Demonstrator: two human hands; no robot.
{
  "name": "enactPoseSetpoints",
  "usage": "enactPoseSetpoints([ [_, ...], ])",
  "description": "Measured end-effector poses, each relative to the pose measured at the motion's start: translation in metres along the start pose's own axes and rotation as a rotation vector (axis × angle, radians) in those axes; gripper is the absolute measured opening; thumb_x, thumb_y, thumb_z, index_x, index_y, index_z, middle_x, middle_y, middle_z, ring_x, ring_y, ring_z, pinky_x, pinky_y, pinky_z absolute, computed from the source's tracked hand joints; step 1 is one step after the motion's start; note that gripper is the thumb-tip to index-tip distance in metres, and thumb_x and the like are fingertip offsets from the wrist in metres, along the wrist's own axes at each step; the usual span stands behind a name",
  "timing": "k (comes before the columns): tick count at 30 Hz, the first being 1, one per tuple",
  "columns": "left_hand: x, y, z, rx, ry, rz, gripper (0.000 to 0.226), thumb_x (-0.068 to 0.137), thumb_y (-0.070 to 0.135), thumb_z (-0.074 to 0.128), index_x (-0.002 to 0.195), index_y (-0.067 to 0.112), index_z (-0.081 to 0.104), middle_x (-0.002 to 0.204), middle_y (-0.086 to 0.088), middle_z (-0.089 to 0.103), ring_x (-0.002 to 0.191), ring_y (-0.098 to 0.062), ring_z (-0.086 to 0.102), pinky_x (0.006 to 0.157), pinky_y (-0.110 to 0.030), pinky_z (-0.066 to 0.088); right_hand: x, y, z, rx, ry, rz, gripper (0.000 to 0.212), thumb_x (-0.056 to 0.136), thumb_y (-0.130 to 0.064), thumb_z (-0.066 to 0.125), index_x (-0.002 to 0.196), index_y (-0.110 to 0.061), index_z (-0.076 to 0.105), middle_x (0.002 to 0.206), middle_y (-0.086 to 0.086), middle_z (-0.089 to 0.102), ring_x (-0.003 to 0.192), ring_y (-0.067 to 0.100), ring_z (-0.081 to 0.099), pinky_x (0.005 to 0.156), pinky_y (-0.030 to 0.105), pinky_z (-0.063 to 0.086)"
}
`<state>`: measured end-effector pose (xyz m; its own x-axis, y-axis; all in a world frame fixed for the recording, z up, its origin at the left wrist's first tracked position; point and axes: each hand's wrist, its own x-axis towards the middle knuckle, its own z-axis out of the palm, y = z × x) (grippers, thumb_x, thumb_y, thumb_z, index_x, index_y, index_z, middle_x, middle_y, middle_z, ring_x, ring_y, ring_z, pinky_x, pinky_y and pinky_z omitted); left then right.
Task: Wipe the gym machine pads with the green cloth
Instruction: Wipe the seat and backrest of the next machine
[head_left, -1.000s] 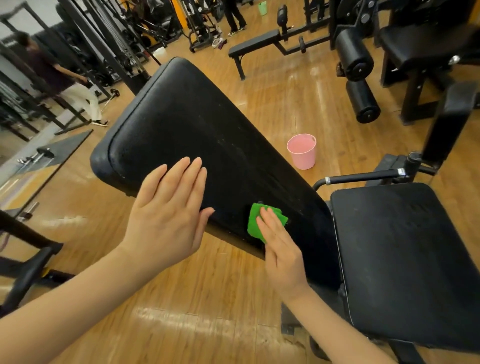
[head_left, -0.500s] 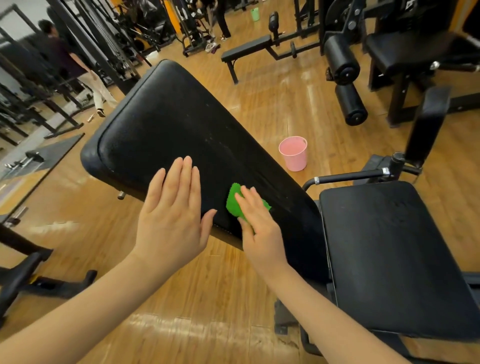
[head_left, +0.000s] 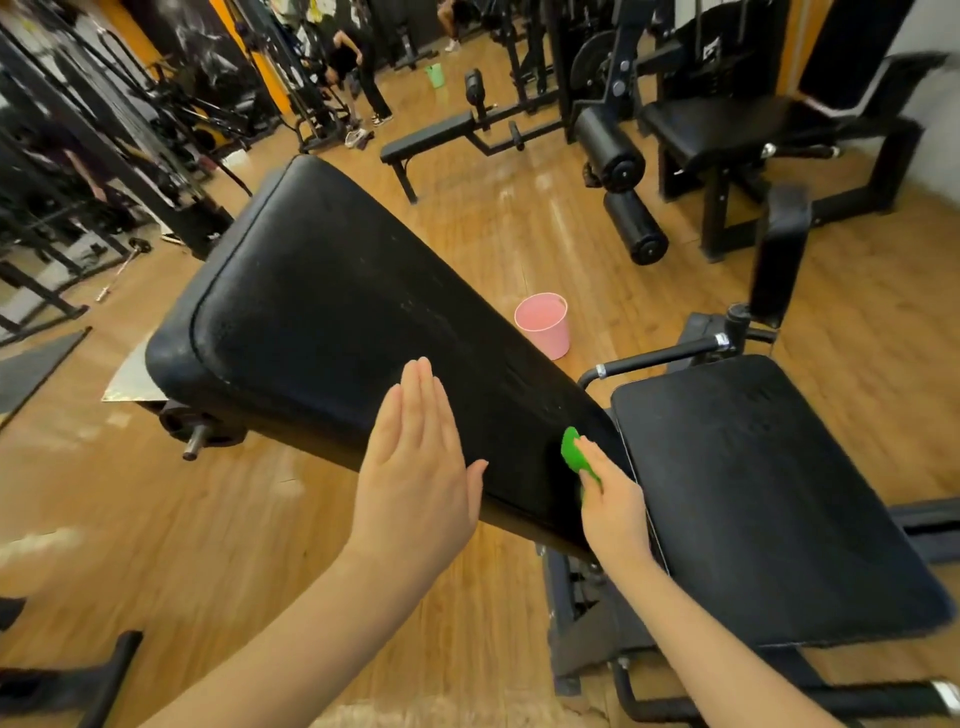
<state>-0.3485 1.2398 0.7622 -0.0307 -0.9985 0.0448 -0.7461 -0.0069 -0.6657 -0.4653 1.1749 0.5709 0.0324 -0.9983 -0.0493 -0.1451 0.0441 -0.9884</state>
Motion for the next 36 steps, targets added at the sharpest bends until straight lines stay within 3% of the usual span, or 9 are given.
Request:
enactPoseSetpoints([
  [2,0.002,0.000,0.001,-0.027,0.007,-0.008,0.075,0.099,0.048,-0.001,0.134,-0.014,-0.026,0.153,-0.033,-0.016,0.144,-0.043,-0.014,0.112,-0.046,-0.014,0.005,-0.031,0.010,0.029,0.032,-0.109,0.043,0.095,0.000,0.045,0.136,-0.014,0.045,0.135,-0.012,0.041,0.130,0.003,0.033,0.095,-0.006,0.019],
  [8,0.008,0.033,0.006,-0.208,-0.013,-0.178,0.077,0.100,0.046,0.009,0.137,-0.012,-0.026,0.152,-0.031,-0.024,0.144,-0.038,-0.019,0.109,-0.045,-0.019,0.016,-0.053,0.029,0.005,-0.082,-0.319,0.044,0.094,0.002,0.045,0.134,-0.015,0.048,0.135,-0.016,0.038,0.134,-0.002,0.027,0.109,0.012,0.022],
  [12,0.010,0.071,0.025,-0.269,0.010,-0.245,0.083,0.101,0.046,0.022,0.138,-0.013,-0.025,0.144,-0.031,-0.031,0.142,-0.038,-0.023,0.110,-0.046,-0.023,0.025,0.013,0.007,-0.043,-0.107,-0.189,0.047,0.093,0.008,0.044,0.134,-0.013,0.047,0.137,-0.014,0.039,0.136,0.006,0.030,0.109,0.010,0.020],
  [17,0.018,0.093,0.036,-0.289,0.035,-0.324,0.090,0.092,0.047,0.047,0.147,-0.011,0.005,0.156,-0.027,-0.001,0.147,-0.035,-0.002,0.117,-0.044,-0.008,0.035,0.097,-0.029,-0.177,-0.150,0.222,0.046,0.096,0.001,0.043,0.138,-0.016,0.042,0.144,0.002,0.043,0.133,0.018,0.039,0.109,0.023,0.023],
  [20,0.023,0.107,0.044,-0.271,-0.014,-0.312,0.097,0.087,0.045,0.057,0.148,-0.012,0.007,0.155,-0.027,0.004,0.147,-0.035,0.004,0.118,-0.043,-0.004,0.043,0.095,-0.034,-0.152,-0.140,0.253,0.042,0.096,-0.001,0.044,0.136,-0.012,0.045,0.142,0.005,0.045,0.132,0.018,0.040,0.110,0.027,0.026],
  [24,0.030,0.121,0.043,-0.182,-0.053,-0.367,0.098,0.090,0.048,0.048,0.147,-0.010,-0.007,0.155,-0.028,-0.006,0.147,-0.034,-0.005,0.117,-0.045,-0.011,0.049,0.028,-0.014,0.017,-0.144,-0.080,0.044,0.094,0.005,0.043,0.136,-0.010,0.044,0.142,0.001,0.043,0.136,0.010,0.032,0.110,0.016,0.023],
  [29,0.031,0.124,0.044,-0.140,-0.061,-0.374,0.092,0.088,0.041,0.050,0.149,-0.009,0.002,0.156,-0.027,0.001,0.147,-0.034,0.001,0.119,-0.044,-0.008,0.053,-0.003,0.009,-0.112,-0.242,-0.723,0.038,0.093,-0.005,0.040,0.130,-0.001,0.049,0.136,0.008,0.047,0.133,0.019,0.034,0.113,0.025,0.025],
  [32,0.031,0.124,0.046,-0.160,-0.055,-0.365,0.092,0.086,0.041,0.055,0.148,-0.009,0.009,0.156,-0.027,0.006,0.147,-0.034,0.007,0.119,-0.043,-0.005,0.060,0.039,0.005,-0.130,-0.251,-0.589,0.044,0.092,0.000,0.040,0.136,-0.007,0.040,0.140,0.004,0.041,0.135,0.016,0.032,0.114,0.022,0.022],
  [36,0.031,0.124,0.048,-0.170,-0.062,-0.374,0.086,0.087,0.041,0.049,0.147,-0.009,0.012,0.155,-0.026,0.009,0.146,-0.033,0.010,0.119,-0.043,-0.004,0.066,0.088,-0.019,-0.173,-0.261,-0.188,0.057,0.092,0.010,0.044,0.137,-0.021,0.029,0.145,-0.003,0.036,0.138,0.007,0.024,0.112,0.013,0.015],
])
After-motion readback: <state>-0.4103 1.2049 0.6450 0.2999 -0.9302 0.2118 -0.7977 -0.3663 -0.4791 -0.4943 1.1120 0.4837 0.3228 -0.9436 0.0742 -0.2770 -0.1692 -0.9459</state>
